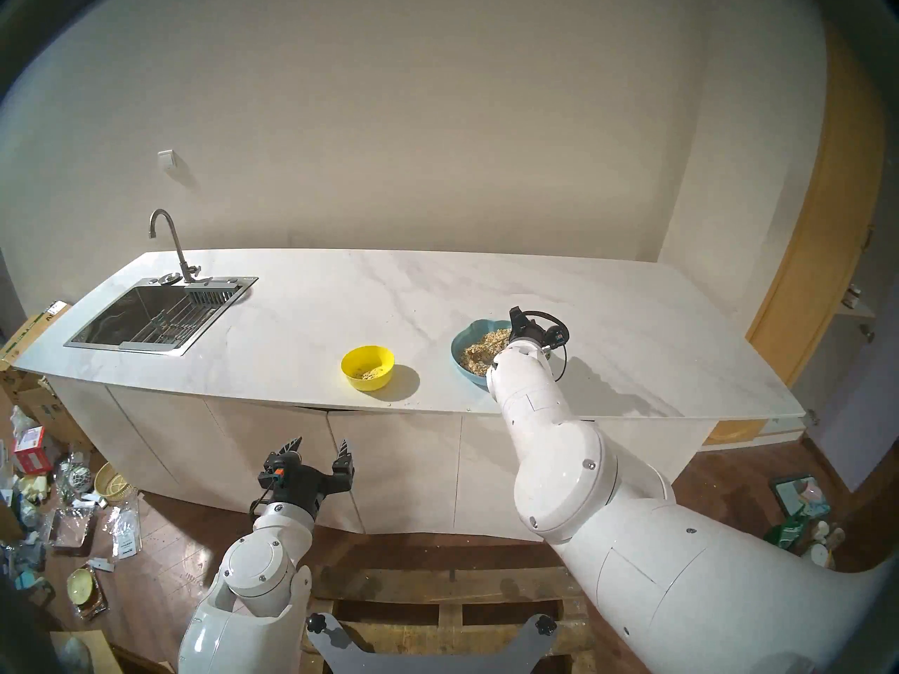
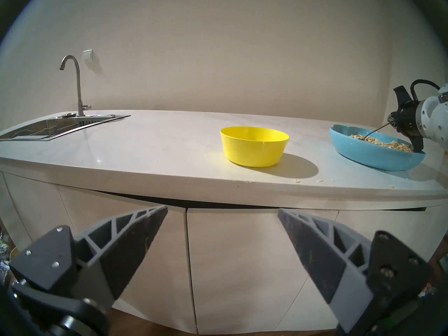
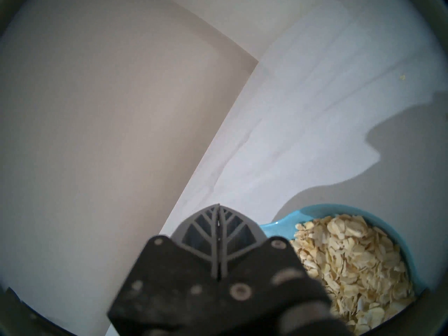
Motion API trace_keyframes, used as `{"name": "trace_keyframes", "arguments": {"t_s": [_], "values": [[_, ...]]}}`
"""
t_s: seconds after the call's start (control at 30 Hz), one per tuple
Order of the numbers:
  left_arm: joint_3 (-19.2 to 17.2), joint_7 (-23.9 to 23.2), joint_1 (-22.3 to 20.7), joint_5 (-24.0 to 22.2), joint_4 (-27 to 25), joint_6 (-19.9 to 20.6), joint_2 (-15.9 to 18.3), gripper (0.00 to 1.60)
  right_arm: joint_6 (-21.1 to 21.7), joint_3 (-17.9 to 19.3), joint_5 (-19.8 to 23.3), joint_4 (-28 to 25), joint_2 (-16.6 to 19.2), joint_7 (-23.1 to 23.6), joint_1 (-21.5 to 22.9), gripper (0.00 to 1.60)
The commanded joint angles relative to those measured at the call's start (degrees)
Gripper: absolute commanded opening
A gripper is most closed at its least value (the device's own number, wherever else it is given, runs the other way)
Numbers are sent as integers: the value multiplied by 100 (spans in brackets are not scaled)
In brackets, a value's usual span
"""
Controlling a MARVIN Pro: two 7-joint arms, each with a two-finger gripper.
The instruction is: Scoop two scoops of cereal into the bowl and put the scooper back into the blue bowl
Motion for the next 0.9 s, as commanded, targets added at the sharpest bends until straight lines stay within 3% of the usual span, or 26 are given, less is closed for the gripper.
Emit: {"name": "trace_keyframes", "arguments": {"t_s": [0.0,0.87], "values": [[11,-24,-30,-16,-153,-33,-1,160,136,-12,40,-258,-59,135,30,0],[12,-20,-35,-13,-144,-37,-2,160,413,-245,-35,-689,2,55,204,0]]}}
